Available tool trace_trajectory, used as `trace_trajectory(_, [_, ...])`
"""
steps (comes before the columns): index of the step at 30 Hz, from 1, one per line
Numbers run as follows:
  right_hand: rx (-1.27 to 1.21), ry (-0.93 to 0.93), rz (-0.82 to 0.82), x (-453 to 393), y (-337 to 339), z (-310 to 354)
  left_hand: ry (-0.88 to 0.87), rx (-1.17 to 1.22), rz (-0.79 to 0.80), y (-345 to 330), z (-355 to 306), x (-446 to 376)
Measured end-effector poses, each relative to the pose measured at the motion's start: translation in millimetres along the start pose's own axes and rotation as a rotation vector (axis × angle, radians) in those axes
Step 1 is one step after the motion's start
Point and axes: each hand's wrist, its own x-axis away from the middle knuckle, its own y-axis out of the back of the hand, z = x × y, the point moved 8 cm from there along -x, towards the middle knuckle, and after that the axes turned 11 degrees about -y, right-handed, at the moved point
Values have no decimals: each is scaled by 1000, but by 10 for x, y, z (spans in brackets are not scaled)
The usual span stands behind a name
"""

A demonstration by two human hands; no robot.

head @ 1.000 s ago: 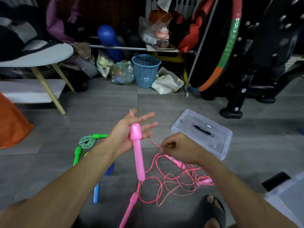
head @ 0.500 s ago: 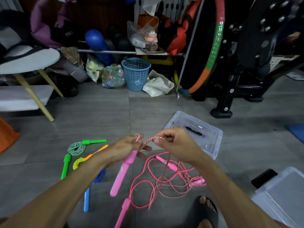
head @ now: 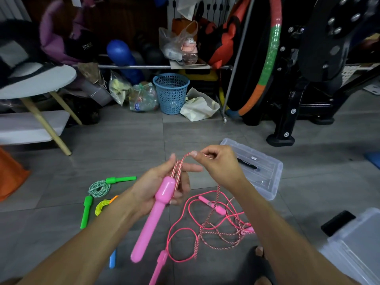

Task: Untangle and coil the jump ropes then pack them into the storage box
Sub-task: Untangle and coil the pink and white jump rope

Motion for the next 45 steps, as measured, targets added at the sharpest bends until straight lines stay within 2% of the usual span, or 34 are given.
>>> trace_trajectory(3, [43, -87, 93, -34, -138, -144, -147, 111, 21, 103, -174, -25])
trace_trajectory(7, [64, -169, 188, -62, -221, -344, -267, 211, -221, 409, -458, 10])
trace_trajectory(10, [-166, -331, 172, -75, -179, -518, -383, 412, -463, 719, -682, 107])
trace_trajectory(12, [-393, -376, 161, -75, -135, -520, -439, 488, -526, 850, -774, 160])
trace_trajectory(14, [-469, -342, 176, -56, -95, -408, -438, 426, -551, 920, -817, 182])
trace_trajectory(15, [-424, -299, 187, -37, -81, -326, -434, 384, -553, 948, -818, 178])
trace_trajectory(19, [40, -117, 241, 89, -202, -74, -410, 250, -487, 914, -793, 158])
trace_trajectory(21, [104, -77, 368, 185, -355, 10, -402, 163, -472, 877, -781, 164])
trace_trajectory(25, [-11, -64, 613, 370, -525, 208, -358, -78, -454, 772, -720, 165])
trace_trajectory(31, [-163, -77, 727, 422, -565, 343, -176, -457, -264, 466, -357, 123])
trace_trajectory(33, [-159, -74, 681, 393, -550, 346, -93, -557, -178, 394, -225, 140])
trace_trajectory(37, [-183, -44, 406, 225, -344, 346, 4, -662, -126, 372, -172, 214])
trace_trajectory(42, [-202, -14, 198, 137, -200, 339, 99, -516, 43, 316, -98, 257])
trace_trajectory(45, [-204, -47, 118, 85, -173, 244, 40, -302, 16, 269, -170, 252])
